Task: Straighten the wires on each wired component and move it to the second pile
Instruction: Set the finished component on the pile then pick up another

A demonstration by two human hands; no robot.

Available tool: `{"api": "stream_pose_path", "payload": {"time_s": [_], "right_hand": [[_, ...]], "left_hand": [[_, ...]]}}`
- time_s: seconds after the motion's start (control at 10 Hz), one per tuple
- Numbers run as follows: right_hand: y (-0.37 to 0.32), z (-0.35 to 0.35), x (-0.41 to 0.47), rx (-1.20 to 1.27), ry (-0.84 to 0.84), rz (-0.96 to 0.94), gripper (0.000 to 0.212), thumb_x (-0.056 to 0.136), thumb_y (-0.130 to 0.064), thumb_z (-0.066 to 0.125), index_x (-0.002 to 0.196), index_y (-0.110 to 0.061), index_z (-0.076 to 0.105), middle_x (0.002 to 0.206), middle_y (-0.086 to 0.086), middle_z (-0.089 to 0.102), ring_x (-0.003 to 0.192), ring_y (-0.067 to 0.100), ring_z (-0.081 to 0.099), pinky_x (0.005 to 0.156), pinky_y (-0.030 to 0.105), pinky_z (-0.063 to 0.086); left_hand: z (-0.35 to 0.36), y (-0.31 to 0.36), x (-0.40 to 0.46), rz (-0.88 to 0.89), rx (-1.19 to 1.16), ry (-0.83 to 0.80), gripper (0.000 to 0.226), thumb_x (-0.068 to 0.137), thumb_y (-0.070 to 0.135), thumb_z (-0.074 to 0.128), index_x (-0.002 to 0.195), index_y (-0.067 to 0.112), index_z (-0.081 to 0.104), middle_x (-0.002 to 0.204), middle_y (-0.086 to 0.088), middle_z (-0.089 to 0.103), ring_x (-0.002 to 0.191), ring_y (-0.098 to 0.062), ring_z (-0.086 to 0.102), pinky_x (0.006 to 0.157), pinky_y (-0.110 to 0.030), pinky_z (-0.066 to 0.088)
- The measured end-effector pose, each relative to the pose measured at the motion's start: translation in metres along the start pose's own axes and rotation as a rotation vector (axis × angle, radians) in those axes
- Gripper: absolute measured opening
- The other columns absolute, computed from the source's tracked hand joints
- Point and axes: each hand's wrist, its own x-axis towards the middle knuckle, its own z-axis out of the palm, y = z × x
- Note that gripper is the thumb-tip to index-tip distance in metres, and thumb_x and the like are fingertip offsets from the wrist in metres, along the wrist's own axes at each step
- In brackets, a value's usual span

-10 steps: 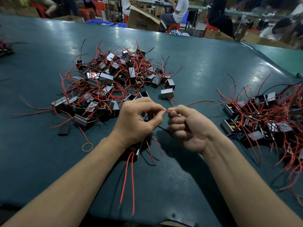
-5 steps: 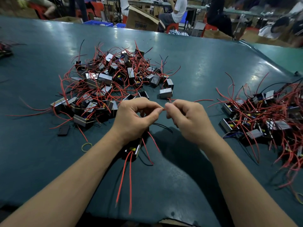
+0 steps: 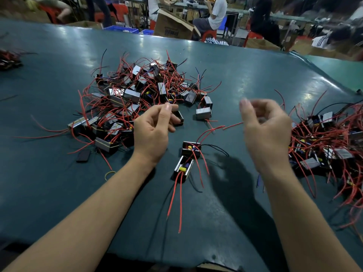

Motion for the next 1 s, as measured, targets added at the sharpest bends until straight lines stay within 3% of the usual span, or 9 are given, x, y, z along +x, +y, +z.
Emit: {"api": "stream_pose_path", "payload": {"time_s": [0.1,0.2,0.3,0.4,0.5,0.6,0.7,0.8,1.0], "right_hand": [[-0.030,0.016,-0.024,1.073,-0.631,0.484,0.064,0.085,-0.050,0.060,0.124,0.000,0.053,0.122,0.021,0.065,0.113,0.027,0.064,0.088,0.035,0.056],[-0.036,0.046,-0.051,0.976,-0.814,0.740,0.084,0.078,-0.055,0.056,0.134,0.006,0.043,0.139,0.022,0.050,0.131,0.032,0.047,0.111,0.036,0.038],[-0.030,0.065,-0.061,0.833,-0.659,0.850,0.082,0.089,-0.054,0.052,0.148,0.001,0.033,0.152,0.026,0.032,0.139,0.031,-0.002,0.119,0.036,0.023],[-0.023,0.066,-0.048,0.815,-0.492,0.809,0.072,0.094,-0.040,0.057,0.150,-0.005,0.029,0.155,0.024,0.015,0.143,0.037,0.014,0.119,0.045,0.017],[-0.013,0.048,-0.024,0.659,-0.291,0.696,0.028,0.094,-0.024,0.060,0.119,-0.011,0.057,0.148,0.031,0.033,0.132,0.035,0.042,0.110,0.035,0.039],[0.008,0.009,0.011,0.350,0.031,0.525,0.011,0.093,-0.006,0.054,0.082,-0.002,0.056,0.082,0.030,0.052,0.074,0.025,0.061,0.090,0.024,0.052],[0.029,-0.019,0.033,0.097,0.188,0.409,0.021,0.089,-0.007,0.050,0.077,0.011,0.049,0.066,0.002,0.031,0.059,0.013,0.029,0.075,0.029,0.046],[0.043,-0.019,0.042,-0.083,0.147,0.361,0.015,0.084,-0.017,0.050,0.071,-0.012,0.043,0.068,0.002,0.033,0.068,0.020,0.033,0.063,0.035,0.029],[0.057,-0.018,0.057,-0.350,0.156,0.325,0.012,0.083,-0.016,0.046,0.073,-0.013,0.039,0.081,0.006,0.044,0.074,0.024,0.039,0.068,0.030,0.031]], "left_hand": [[-0.001,0.000,0.001,0.008,-0.048,0.100,0.033,0.103,0.023,0.043,0.089,0.009,0.069,0.067,-0.003,0.063,0.056,-0.015,0.053,0.055,-0.025,0.045],[-0.003,0.002,0.004,-0.041,-0.173,0.222,0.042,0.103,0.029,0.035,0.088,0.007,0.067,0.067,-0.004,0.061,0.057,-0.012,0.055,0.055,-0.023,0.045],[-0.004,0.001,0.006,-0.099,-0.259,0.243,0.051,0.107,0.031,0.027,0.090,0.003,0.067,0.069,-0.009,0.064,0.061,-0.018,0.058,0.060,-0.028,0.045],[-0.001,0.001,0.004,-0.098,-0.226,0.158,0.053,0.101,0.039,0.027,0.091,0.005,0.067,0.074,-0.011,0.067,0.066,-0.022,0.062,0.063,-0.032,0.046],[0.002,0.000,0.000,-0.076,-0.122,0.078,0.055,0.097,0.042,0.027,0.095,0.004,0.067,0.078,-0.011,0.069,0.069,-0.021,0.065,0.064,-0.032,0.046],[0.003,-0.001,-0.002,-0.043,-0.049,0.027,0.053,0.099,0.040,0.028,0.097,0.004,0.067,0.082,-0.012,0.070,0.073,-0.022,0.066,0.066,-0.034,0.047],[0.002,-0.001,-0.004,-0.025,-0.003,-0.010,0.052,0.099,0.039,0.029,0.098,0.005,0.067,0.084,-0.010,0.071,0.077,-0.024,0.068,0.069,-0.037,0.048],[0.001,-0.001,-0.005,0.004,0.042,-0.036,0.046,0.100,0.037,0.030,0.098,0.010,0.067,0.086,-0.008,0.072,0.081,-0.023,0.069,0.072,-0.039,0.051],[0.000,-0.004,-0.005,0.033,0.223,-0.102,0.023,0.100,0.023,0.051,0.090,0.015,0.070,0.083,0.004,0.072,0.079,-0.014,0.068,0.067,-0.020,0.052]]}}
